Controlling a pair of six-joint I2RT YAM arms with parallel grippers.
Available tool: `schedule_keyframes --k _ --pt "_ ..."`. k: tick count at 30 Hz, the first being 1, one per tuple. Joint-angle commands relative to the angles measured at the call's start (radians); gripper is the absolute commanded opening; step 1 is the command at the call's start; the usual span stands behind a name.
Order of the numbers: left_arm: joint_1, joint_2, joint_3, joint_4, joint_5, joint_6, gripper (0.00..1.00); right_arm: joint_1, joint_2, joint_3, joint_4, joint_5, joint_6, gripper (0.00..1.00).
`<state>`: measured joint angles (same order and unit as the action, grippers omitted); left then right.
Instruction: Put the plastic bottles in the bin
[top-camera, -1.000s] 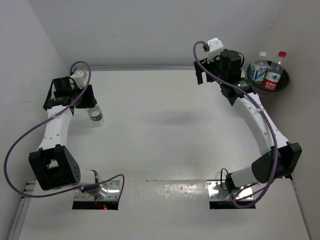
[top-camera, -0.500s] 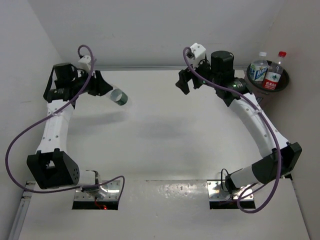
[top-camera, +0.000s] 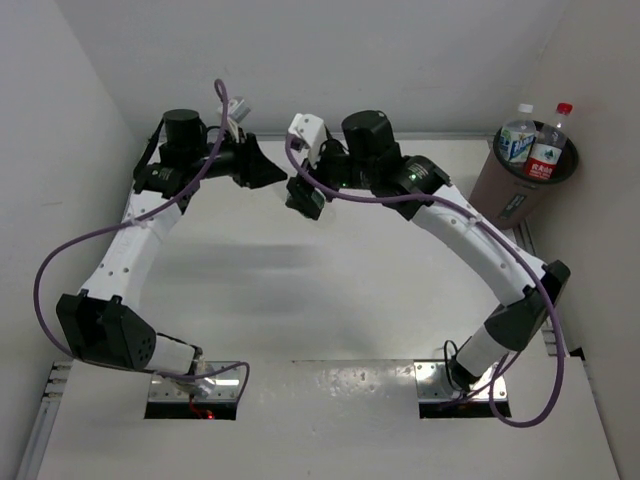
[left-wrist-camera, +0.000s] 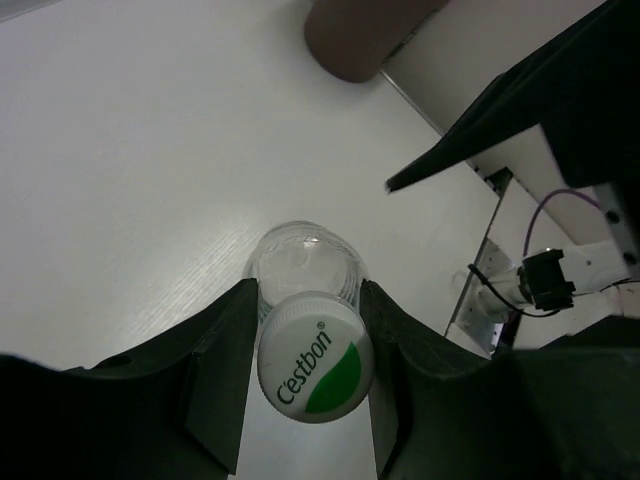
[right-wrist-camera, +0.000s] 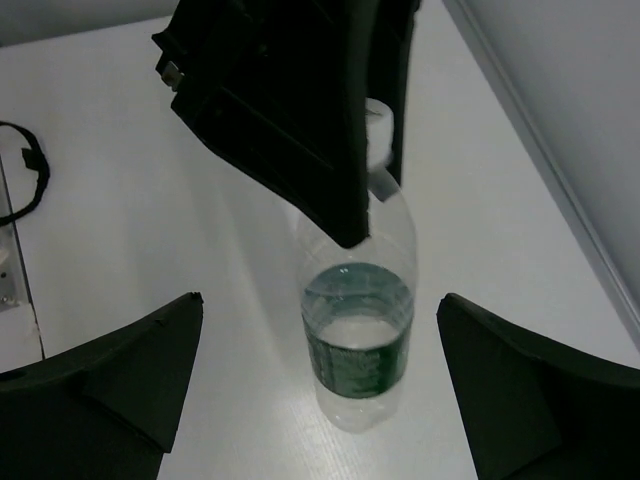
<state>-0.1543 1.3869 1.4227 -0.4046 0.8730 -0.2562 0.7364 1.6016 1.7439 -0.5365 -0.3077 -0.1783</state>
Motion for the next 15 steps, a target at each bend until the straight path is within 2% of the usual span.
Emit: schedule_keyframes --k 1,5,9,13,15 --pt "-0.053 0.011 0.047 0.085 0.040 -0.084 0.15 0.043 0.047 0.072 -0.040 0.103 -0.040 0.98" --pt "-0.088 0.011 0.047 0.095 0.040 -0.084 0.13 0.055 0.109 0.140 -0.103 0.159 -0.027 0.95" --pt "-0.097 0.011 0.056 0.104 0.049 -0.094 0.13 0.058 0.129 0.138 -0.089 0.216 -0.016 0.92" --pt "-0.108 0.011 0.056 0.104 0.058 -0.094 0.13 0.058 0.123 0.123 -0.085 0.259 -0.018 0.84" --pt "-0.108 0.011 0.056 0.113 0.058 -0.103 0.13 0.055 0.121 0.108 -0.082 0.260 -0.020 0.76"
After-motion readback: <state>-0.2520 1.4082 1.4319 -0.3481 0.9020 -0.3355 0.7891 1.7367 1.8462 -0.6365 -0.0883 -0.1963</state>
